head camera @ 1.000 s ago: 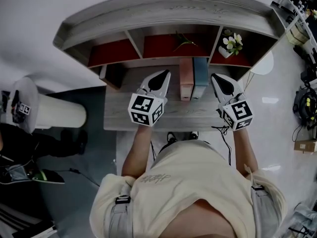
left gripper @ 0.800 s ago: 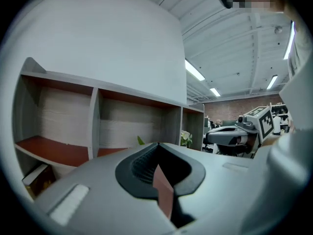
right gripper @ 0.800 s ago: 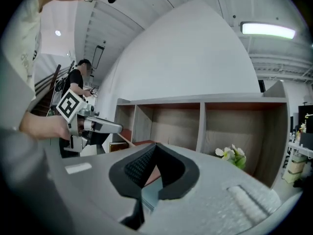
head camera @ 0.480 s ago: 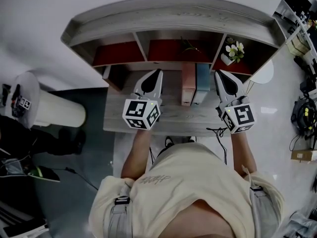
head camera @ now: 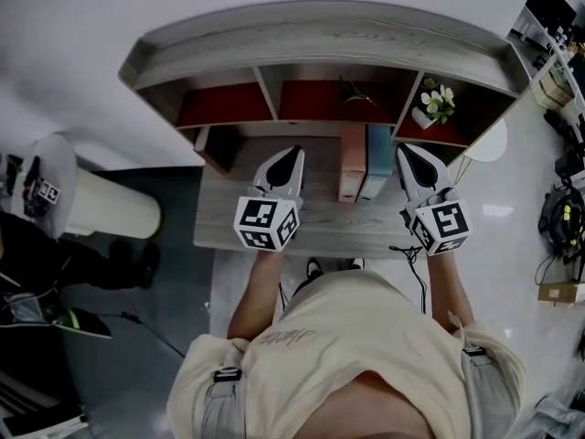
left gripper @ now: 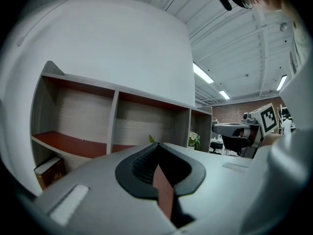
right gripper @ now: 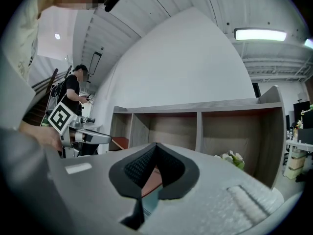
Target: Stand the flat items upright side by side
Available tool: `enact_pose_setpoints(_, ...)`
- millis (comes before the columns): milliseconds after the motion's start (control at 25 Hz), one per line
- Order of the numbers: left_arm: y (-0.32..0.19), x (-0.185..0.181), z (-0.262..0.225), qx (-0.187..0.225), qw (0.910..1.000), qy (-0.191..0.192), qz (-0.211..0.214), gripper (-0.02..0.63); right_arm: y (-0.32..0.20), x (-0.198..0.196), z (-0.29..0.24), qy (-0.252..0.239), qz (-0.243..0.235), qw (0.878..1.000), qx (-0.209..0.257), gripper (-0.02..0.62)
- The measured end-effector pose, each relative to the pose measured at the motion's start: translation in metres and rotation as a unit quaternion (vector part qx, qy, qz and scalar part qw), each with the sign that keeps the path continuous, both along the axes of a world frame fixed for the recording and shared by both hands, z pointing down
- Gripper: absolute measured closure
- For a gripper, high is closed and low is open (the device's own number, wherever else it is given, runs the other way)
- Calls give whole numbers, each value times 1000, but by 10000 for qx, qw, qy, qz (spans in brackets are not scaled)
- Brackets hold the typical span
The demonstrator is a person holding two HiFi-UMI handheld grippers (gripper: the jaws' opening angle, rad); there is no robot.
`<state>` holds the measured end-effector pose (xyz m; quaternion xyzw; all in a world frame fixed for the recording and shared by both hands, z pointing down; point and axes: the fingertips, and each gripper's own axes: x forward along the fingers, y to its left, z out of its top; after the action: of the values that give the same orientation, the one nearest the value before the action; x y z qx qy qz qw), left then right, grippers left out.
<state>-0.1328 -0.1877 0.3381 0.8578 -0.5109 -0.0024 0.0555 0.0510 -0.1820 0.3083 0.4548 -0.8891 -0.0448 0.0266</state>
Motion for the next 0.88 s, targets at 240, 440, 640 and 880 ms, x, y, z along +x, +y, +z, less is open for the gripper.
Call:
enact_pose_setpoints(240,-2,1,5,-35,10000,80,36,594,-2,2,10,-13,0,9999,-136,594)
enact_pose_setpoints(440,-2,7,3,-4,10000,62,68,594,-2,5,16,40,-30,9999,-160,594)
enact_pose_setpoints(640,-1,5,8,-57,9999,-79,56,594,-4,0,23,30,-119,9997,-217,594)
enact_pose_setpoints(880,-5,-2,11,-98,9999,-108,-67,594,-13,2,25,18,-143,9995,-268,594)
